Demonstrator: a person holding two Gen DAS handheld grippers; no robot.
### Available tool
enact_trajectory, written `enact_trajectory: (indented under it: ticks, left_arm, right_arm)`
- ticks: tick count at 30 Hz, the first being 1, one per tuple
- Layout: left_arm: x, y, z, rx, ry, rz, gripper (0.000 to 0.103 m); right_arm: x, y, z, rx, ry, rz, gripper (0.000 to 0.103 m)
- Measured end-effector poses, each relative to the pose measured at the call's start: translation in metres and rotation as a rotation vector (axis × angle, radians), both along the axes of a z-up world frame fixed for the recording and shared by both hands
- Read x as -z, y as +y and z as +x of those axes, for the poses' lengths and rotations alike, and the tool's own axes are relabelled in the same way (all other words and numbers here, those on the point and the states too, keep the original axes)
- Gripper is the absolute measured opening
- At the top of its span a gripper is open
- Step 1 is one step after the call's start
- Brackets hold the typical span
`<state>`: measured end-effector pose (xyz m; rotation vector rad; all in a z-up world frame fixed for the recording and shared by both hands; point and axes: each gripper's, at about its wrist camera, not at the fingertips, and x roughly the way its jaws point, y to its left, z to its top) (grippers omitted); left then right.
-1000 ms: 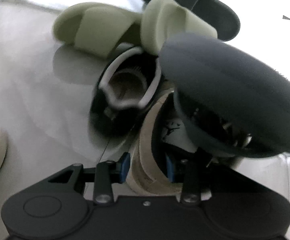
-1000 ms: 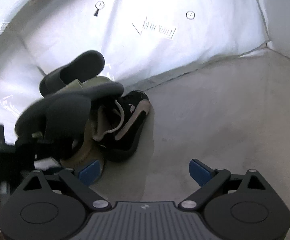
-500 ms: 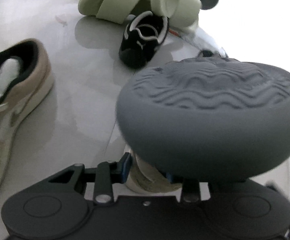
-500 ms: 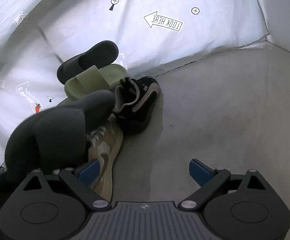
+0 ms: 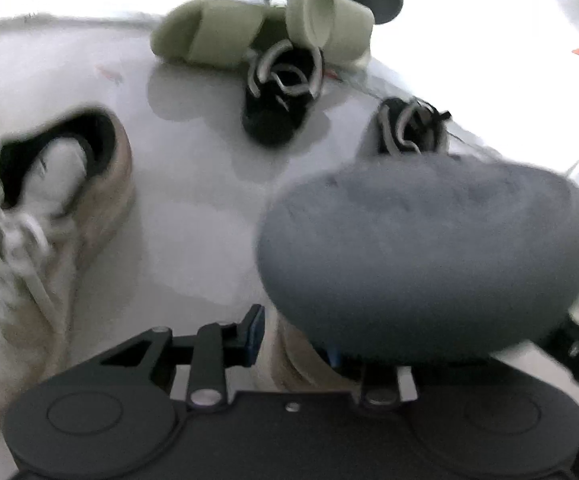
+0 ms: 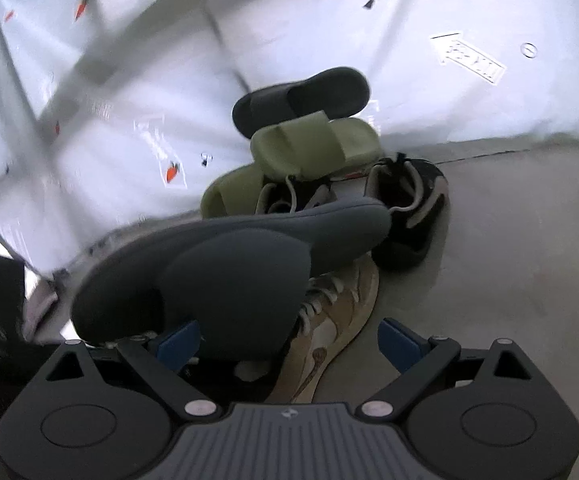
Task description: Organize scattered shoes
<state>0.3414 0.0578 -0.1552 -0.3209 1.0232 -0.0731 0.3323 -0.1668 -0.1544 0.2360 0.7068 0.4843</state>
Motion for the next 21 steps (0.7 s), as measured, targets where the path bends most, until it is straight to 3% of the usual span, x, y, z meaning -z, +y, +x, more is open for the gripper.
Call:
enact_trajectory:
  ticks: [4,7,10,13,16,21]
  left_arm:
    - [-0.02,0.0,0.008,0.085,-0.042,0.053,0.03]
    - [-0.03,0.021,0.021,0.024,-0.077,-0.054,0.03]
    - [-0.026,0.044,0.04,-0.088,-0.079,-0.088,0.03]
    - [-0.02,0.065,0.049,-0.189,-0.082,-0.114,0.03]
    - [-0.014,0.089,0.051,-0.289,-0.12,-0.206,0.03]
    - [-0.024,0.084,0.075,-0.284,-0.135,-0.173,0.029]
  right_arm:
    - [-0.003,-0.004,0.013,0.027,-0.015,0.005,0.096]
    - [-0.001,-0.017,0.022,0.101,0.008,0.063,0.096]
    - [0.002,-0.034,0.021,0.174,0.052,0.142,0.096]
    - [0.008,-0.04,0.012,0.208,0.06,0.127,0.096]
    - [0.013,-0.045,0.008,0.236,0.076,0.131,0.096]
    - [0.016,-0.05,0.015,0.273,0.089,0.175,0.096]
